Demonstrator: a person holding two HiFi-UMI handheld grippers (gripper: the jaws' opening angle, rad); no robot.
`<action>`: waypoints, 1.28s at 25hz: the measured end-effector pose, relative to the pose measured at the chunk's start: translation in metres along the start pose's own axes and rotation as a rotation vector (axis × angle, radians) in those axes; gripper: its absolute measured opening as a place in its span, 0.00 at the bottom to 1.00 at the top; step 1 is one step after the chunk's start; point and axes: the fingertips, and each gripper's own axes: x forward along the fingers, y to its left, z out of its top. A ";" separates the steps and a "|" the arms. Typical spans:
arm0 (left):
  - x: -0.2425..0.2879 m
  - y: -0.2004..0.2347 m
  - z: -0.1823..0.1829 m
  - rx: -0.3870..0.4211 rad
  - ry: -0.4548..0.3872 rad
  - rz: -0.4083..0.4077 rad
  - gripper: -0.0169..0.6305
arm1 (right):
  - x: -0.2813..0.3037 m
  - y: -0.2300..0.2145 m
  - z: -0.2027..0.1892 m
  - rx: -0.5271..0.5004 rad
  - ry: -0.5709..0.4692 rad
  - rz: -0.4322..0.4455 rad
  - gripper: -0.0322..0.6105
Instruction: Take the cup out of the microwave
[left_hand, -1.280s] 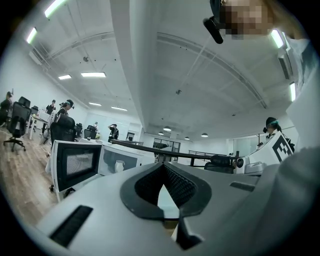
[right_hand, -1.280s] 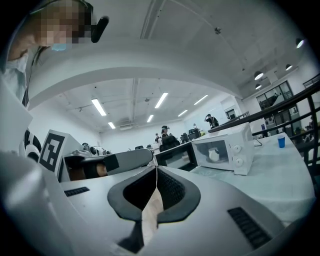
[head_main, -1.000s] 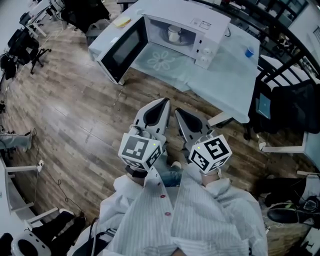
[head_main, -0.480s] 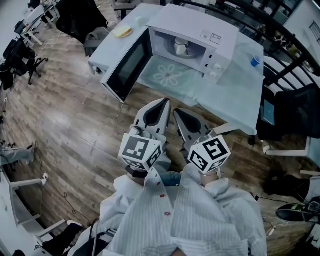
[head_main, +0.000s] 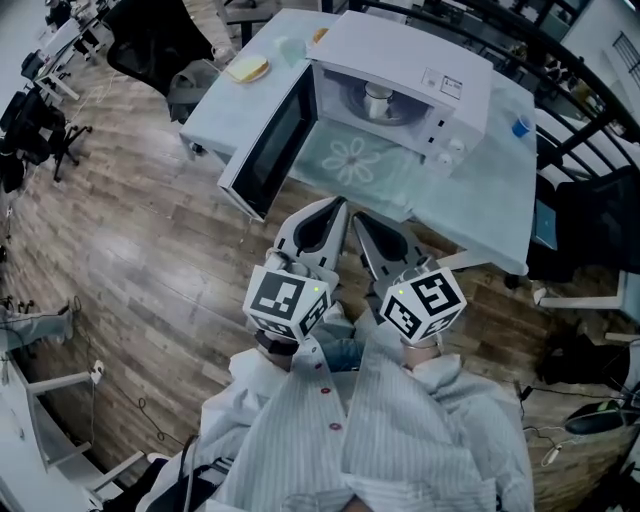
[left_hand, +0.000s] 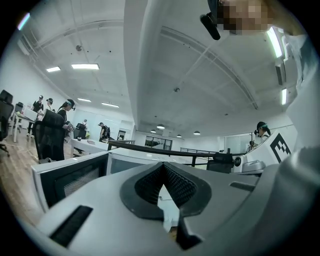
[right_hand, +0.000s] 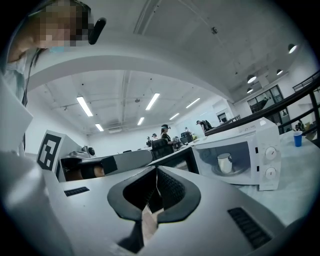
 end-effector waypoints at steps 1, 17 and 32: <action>0.000 0.004 -0.001 -0.002 0.002 0.004 0.04 | 0.004 0.000 -0.001 0.001 0.002 0.001 0.11; 0.026 0.063 -0.013 -0.049 0.035 0.050 0.04 | 0.065 -0.019 -0.012 0.040 0.054 0.025 0.11; 0.132 0.107 0.012 -0.048 0.031 0.020 0.04 | 0.125 -0.109 0.030 0.068 0.066 -0.019 0.11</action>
